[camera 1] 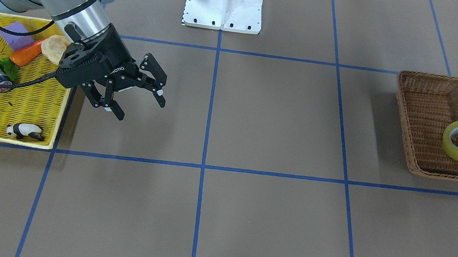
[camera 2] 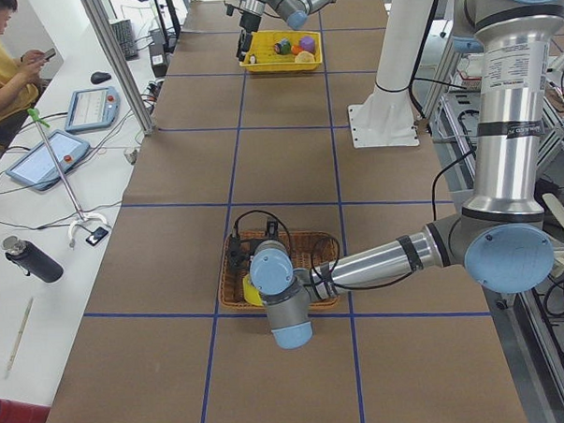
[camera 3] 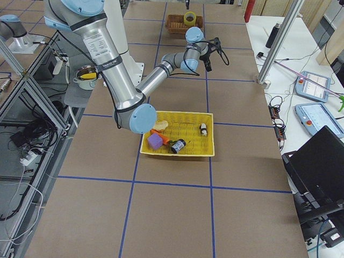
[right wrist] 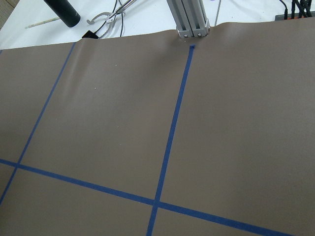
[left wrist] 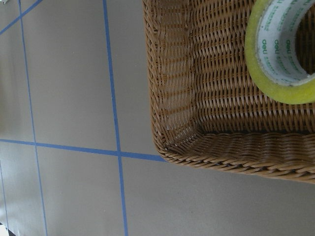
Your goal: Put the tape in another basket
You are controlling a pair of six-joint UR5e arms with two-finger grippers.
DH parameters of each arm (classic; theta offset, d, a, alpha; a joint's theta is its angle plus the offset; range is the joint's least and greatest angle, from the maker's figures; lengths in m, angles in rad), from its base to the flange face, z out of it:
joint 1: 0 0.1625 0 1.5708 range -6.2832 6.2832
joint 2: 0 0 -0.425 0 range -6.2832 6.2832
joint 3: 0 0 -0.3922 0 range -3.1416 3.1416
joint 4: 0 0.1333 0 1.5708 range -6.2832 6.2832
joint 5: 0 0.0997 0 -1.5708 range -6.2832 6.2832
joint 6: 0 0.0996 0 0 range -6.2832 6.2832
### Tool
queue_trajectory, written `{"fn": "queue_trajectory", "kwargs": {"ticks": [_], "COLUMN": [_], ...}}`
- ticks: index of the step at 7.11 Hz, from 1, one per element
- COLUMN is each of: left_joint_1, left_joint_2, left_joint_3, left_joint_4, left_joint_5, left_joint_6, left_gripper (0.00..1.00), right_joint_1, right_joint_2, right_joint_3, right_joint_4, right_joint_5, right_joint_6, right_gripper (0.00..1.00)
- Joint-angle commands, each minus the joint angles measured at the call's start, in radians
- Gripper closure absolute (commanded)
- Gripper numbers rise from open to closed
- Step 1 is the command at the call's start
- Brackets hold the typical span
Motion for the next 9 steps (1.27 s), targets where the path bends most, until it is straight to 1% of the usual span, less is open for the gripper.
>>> {"fn": "queue_trajectory", "kwargs": {"ticks": [1, 2, 3, 4, 5, 6, 7, 9], "left_joint_1": [-0.026, -0.066, -0.072, -0.072, -0.074, -0.1, -0.123, -0.181], "left_joint_2": [-0.03, -0.051, -0.055, -0.053, -0.052, -0.052, -0.052, -0.05], "left_joint_3": [-0.01, -0.02, -0.054, -0.06, -0.051, -0.053, -0.056, -0.06], "left_joint_4": [-0.002, -0.005, -0.015, -0.012, 0.02, 0.067, 0.151, 0.369], "left_joint_5": [0.002, 0.056, 0.168, 0.26, 0.305, 0.345, 0.38, 0.461], "left_joint_6": [0.0, 0.001, 0.004, 0.106, 0.242, 0.359, 0.513, 0.866], "left_gripper": [0.01, 0.01, 0.01, 0.01, 0.01, 0.01, 0.01, 0.01], "right_joint_1": [0.07, 0.103, 0.15, 0.181, 0.201, 0.221, 0.25, 0.316], "right_joint_2": [0.001, 0.003, -0.026, -0.058, -0.075, -0.094, -0.118, -0.163], "right_joint_3": [0.006, 0.006, 0.002, 0.0, -0.002, 0.0, 0.0, -0.012], "right_joint_4": [-0.121, -0.206, -0.244, -0.249, -0.249, -0.249, -0.252, -0.254], "right_joint_5": [0.064, 0.064, 0.066, 0.065, 0.064, 0.066, 0.068, 0.103], "right_joint_6": [-0.008, -0.105, -0.214, -0.282, -0.305, -0.314, -0.36, -0.4], "right_gripper": [0.0, 0.0, 0.0, 0.0, 0.0, 0.0, 0.0, 0.0]}}
